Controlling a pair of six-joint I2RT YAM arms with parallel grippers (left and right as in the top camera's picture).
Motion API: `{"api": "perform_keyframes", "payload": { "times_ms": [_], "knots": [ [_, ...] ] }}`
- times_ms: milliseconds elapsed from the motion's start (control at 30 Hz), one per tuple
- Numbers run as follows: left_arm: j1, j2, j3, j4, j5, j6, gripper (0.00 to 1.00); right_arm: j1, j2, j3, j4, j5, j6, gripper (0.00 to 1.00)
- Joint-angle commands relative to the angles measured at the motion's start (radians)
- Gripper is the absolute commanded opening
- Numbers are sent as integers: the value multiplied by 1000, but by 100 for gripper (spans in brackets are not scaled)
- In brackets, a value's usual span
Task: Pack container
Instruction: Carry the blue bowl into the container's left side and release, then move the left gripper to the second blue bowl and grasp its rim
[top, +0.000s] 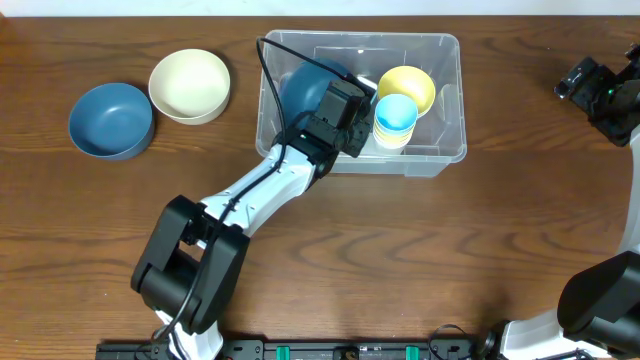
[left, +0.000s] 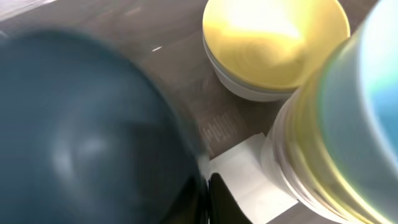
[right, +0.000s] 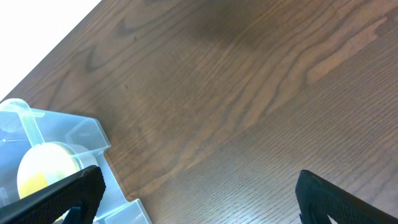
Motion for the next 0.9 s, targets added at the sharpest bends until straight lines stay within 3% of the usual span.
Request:
{"api": "perform_keyframes", "payload": {
  "times_ms": [0,67,267,533,733,867],
  "knots": [
    [5,10,33,26,-20,10,10,-5,-27,7,0,3,9,99],
    [5,10,33,43,-24,10,15,-5,-27,7,0,3,9,99],
    [5,0,34,87,-108,10,17,-5,-27,7,0,2,9,99],
    [5,-174,34,94,-219,10,35,-5,-27,7,0,2,9,99],
    [20,-401,34,-4,-338,10,36,-5,-27,7,0,2,9,99],
    [110,-510,34,-126,-438,10,36,-5,-27,7,0,3,9,99]
  ]
}}
